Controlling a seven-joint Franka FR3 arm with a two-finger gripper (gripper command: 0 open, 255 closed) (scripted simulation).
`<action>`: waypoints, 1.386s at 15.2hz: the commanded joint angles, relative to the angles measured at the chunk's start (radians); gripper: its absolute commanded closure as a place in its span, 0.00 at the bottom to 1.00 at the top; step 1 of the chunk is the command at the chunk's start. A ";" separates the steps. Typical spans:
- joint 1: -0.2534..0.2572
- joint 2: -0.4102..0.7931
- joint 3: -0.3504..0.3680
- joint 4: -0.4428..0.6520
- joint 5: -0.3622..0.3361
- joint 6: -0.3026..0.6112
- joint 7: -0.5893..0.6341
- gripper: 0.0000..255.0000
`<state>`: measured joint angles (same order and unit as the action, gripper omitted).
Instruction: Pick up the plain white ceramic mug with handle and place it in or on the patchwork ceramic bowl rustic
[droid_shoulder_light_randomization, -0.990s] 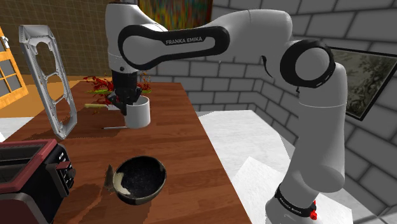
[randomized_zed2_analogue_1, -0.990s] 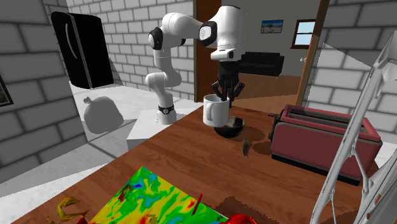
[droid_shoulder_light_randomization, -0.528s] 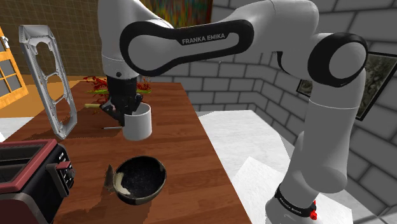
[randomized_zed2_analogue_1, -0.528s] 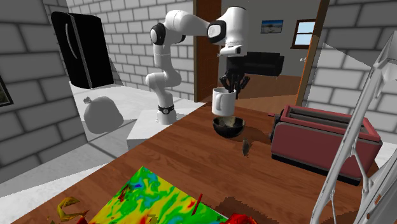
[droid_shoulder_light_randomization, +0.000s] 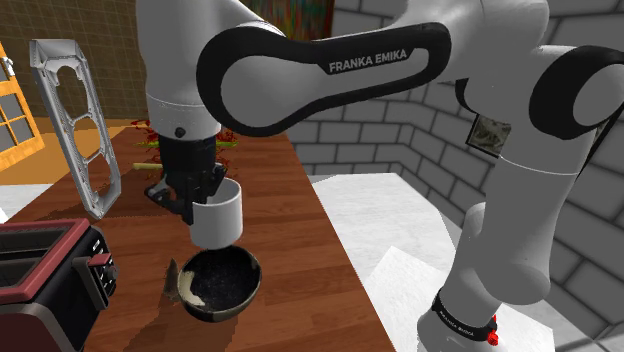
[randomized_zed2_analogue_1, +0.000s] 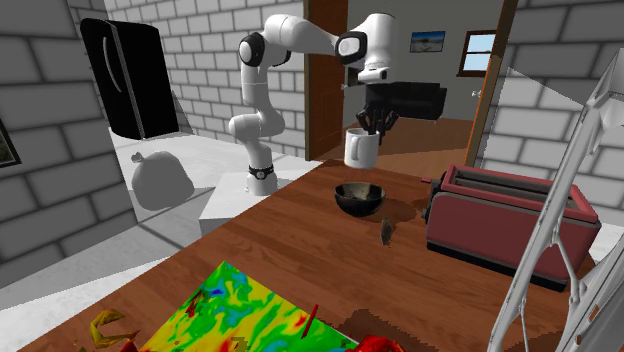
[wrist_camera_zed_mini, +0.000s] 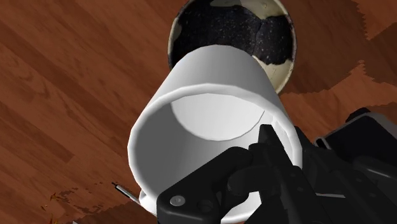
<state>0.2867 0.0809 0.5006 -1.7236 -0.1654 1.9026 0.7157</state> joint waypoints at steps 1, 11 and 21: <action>0.002 -0.002 0.002 -0.024 -0.001 0.021 0.009 1.00; 0.002 0.017 -0.001 -0.137 -0.020 0.149 0.032 1.00; 0.003 0.037 -0.004 -0.187 -0.038 0.215 0.050 1.00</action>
<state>0.2897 0.1178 0.4970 -1.9102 -0.2030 2.1166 0.7653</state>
